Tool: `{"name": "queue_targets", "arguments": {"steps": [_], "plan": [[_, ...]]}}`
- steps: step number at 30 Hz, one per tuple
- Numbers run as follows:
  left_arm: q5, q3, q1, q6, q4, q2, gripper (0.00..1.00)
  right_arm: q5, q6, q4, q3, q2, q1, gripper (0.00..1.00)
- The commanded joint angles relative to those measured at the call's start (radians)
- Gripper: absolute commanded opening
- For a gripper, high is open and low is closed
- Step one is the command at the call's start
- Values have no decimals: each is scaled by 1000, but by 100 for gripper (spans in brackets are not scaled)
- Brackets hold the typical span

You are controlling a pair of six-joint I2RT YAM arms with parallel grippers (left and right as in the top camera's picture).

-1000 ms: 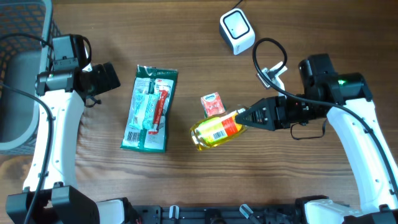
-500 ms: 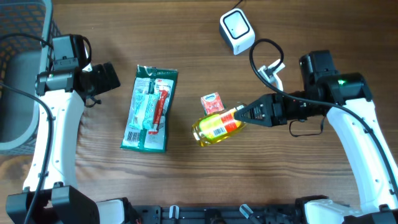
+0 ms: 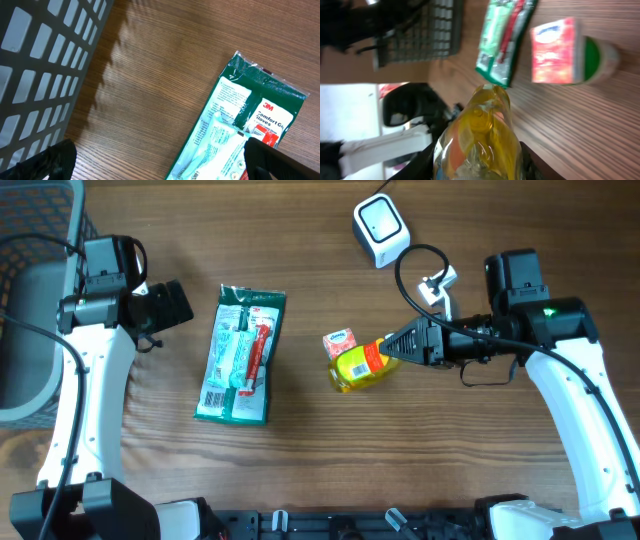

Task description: Scan the item barcode

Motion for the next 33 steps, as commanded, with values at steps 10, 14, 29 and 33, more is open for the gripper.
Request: {"name": "queue_targets", "arguments": {"steps": [10,14,29,33], "plan": [[-9,1,3,-9,2,4,100,366,54,-89,92,-15,7,12],[-9,1,3,-9,2,4,100,478,29,-187,177,-15,7,12],[-9,1,3,-9,2,4,100,845,4,-380,897,447,16,21],[-9,1,3,-9,2,3,100,985,2,-180,897,534,63,18]]}}
